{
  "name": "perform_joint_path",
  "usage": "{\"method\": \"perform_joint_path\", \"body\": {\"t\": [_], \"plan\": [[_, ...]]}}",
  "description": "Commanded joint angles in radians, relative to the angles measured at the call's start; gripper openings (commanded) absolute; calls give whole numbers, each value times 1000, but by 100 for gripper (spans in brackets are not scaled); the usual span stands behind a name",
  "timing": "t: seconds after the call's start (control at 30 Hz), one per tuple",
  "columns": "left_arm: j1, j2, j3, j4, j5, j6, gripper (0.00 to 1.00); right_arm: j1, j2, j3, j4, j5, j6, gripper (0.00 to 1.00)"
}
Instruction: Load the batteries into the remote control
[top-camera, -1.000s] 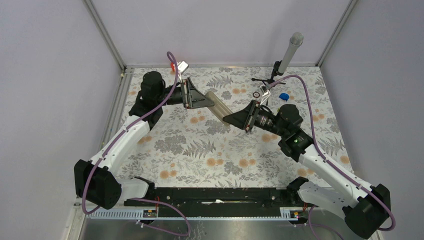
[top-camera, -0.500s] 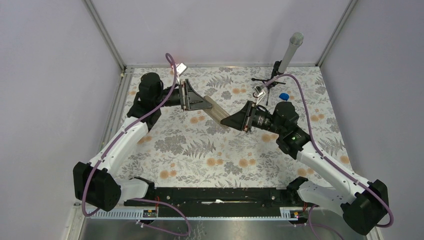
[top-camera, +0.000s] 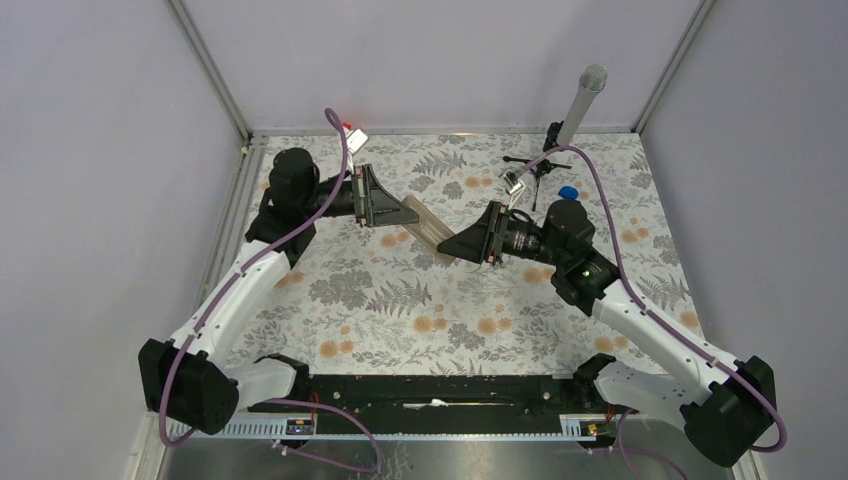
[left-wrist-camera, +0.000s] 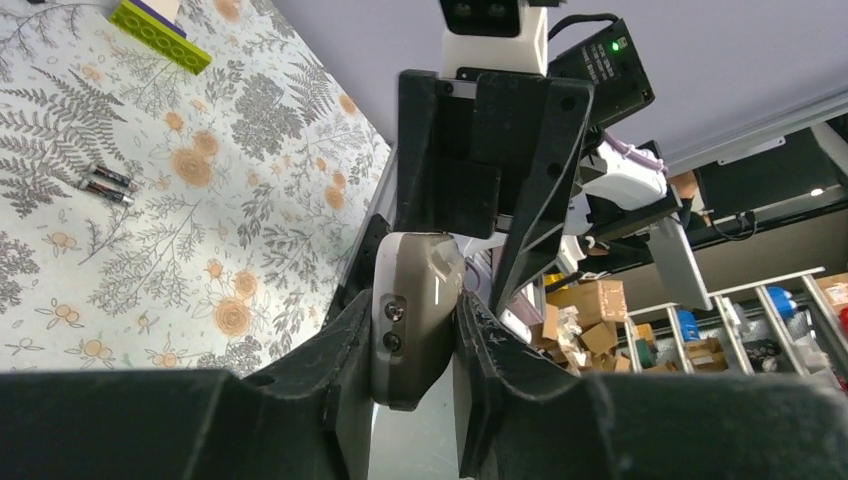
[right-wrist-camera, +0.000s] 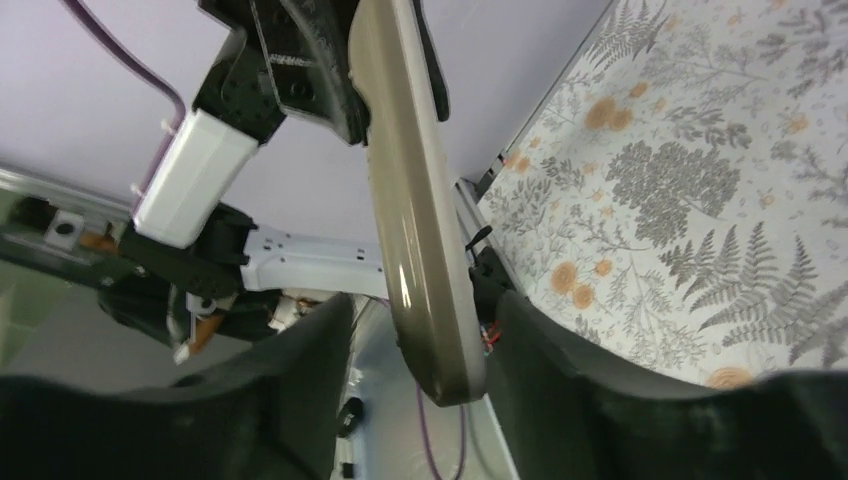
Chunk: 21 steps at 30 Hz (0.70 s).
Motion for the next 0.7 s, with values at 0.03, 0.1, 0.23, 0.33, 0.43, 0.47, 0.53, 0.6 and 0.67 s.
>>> {"method": "perform_joint_path", "body": {"t": [0.03,0.1,0.23,0.33,0.43,0.47,0.53,0.6,0.67], "plan": [[1,-56,-32,2,-81,82,0,5,-16,50,-99,110,-65,81],[1,-73,-58,-16,-186,106,0,5,-41,48,-133,188,-90,85],[0,-112,-134,-41,-391,109,0,5,-73,43,-188,316,-89,86],[0,-144,-236,87,-458,32,0,4,-82,5,-184,376,-57,84],[-2,-157,-298,150,-529,-7,0,5,-79,-42,-153,402,-7,81],[-2,-159,-315,161,-555,-16,0,4,-78,-59,-145,408,7,80],[-6,-156,-346,173,-592,-21,0,4,-81,-91,-139,436,31,78],[-18,-150,-380,179,-640,-32,0,5,-83,-134,-112,460,61,73],[-38,-137,-417,201,-696,-61,0,4,-65,-170,-65,452,85,67]]}}
